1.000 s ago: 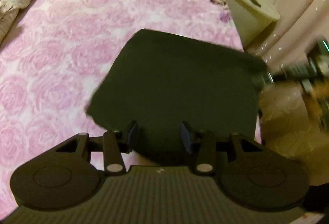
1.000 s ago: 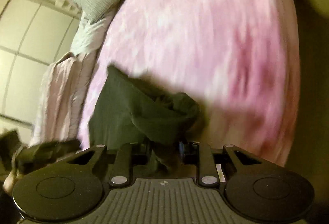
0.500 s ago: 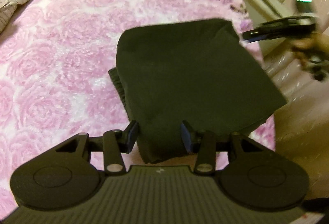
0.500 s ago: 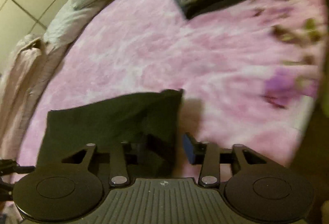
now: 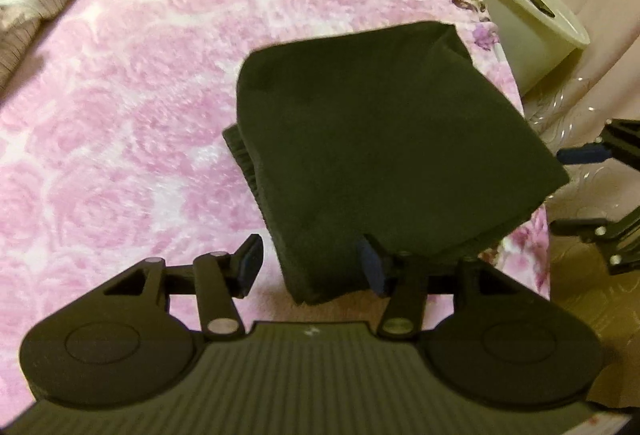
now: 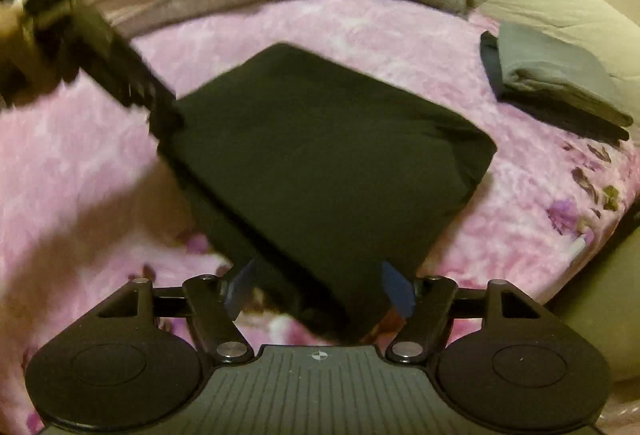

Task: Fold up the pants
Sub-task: 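Press the folded trousers flat and open both grippers, then grasp the folded trousers with both grippers and lift them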

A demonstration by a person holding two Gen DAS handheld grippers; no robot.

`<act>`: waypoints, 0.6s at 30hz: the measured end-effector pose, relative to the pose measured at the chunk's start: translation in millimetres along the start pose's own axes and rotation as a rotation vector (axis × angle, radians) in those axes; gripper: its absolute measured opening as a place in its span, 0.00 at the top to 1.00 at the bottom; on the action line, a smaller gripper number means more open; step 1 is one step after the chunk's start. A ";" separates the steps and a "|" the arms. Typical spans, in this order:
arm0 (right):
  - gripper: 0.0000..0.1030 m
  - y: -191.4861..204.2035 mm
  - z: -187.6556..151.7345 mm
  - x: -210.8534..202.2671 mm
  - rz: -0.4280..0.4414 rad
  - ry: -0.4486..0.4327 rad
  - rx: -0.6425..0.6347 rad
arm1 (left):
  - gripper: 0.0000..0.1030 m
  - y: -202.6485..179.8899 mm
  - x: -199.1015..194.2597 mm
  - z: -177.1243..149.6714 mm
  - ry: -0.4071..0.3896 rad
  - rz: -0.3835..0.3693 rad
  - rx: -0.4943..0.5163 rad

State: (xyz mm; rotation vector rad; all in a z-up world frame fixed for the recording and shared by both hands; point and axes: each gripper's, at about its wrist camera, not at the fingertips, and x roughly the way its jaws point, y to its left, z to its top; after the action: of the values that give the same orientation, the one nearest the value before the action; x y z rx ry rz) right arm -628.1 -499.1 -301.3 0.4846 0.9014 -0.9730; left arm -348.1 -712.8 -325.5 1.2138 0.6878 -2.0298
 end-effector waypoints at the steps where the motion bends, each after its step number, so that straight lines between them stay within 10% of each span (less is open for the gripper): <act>1: 0.34 2.0 0.9 2.6 -0.006 0.028 0.002 | 0.54 -1.0 -7.0 -0.3 -0.002 0.008 0.006; 18: 0.31 19.5 18.4 15.8 -0.094 0.172 -0.008 | 0.38 -32.1 -48.7 -26.1 -0.057 0.034 0.260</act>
State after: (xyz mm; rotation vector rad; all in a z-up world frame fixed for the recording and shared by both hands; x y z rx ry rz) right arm -599.3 -510.2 -304.7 0.5287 1.0903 -1.0236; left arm -341.4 -660.2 -289.8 1.2961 0.3811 -2.1662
